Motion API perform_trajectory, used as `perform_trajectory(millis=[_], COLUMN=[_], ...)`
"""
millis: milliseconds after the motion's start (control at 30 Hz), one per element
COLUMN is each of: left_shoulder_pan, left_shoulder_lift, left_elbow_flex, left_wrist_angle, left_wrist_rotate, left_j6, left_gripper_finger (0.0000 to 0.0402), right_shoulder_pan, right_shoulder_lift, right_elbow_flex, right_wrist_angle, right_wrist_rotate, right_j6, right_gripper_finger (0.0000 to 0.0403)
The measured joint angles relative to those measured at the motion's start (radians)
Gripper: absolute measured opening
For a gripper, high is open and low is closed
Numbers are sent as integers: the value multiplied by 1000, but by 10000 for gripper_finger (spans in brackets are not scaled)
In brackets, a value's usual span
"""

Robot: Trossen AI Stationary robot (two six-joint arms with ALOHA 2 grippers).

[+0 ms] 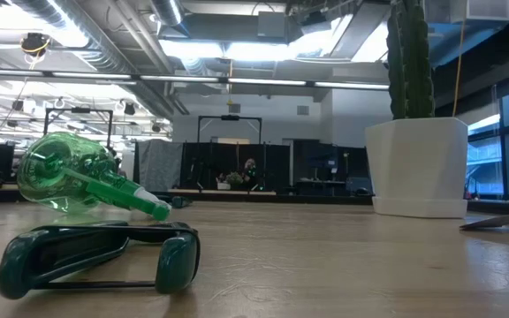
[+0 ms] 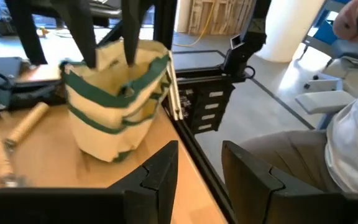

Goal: Pick & Place Garden tools in Gardening bag
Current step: Adjust the white bag

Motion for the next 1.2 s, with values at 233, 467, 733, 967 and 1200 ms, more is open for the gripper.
perform_trajectory(millis=[233, 467, 733, 967, 1200], left_shoulder_pan=[9, 62, 81, 76, 71], left_shoulder_lift=[135, 325, 429, 439, 439], left_elbow_flex=[0, 34, 175, 221, 220], left_wrist_angle=[245, 554, 420, 389, 365], left_wrist_rotate=[24, 185, 186, 163, 177], left_j6=[-82, -250, -165, -97, -102], left_gripper_finger=[118, 118, 118, 118, 118], right_shoulder_pan=[12, 28, 43, 45, 36], right_shoulder_lift=[0, 0, 0, 13, 46], right_elbow_flex=[0, 0, 0, -1, -1], right_wrist_angle=[65, 54, 9, -176, -232], right_wrist_rotate=[123, 155, 130, -85, -216], right_j6=[-90, -109, -48, 185, 144], right_gripper_finger=[160, 160, 160, 157, 138])
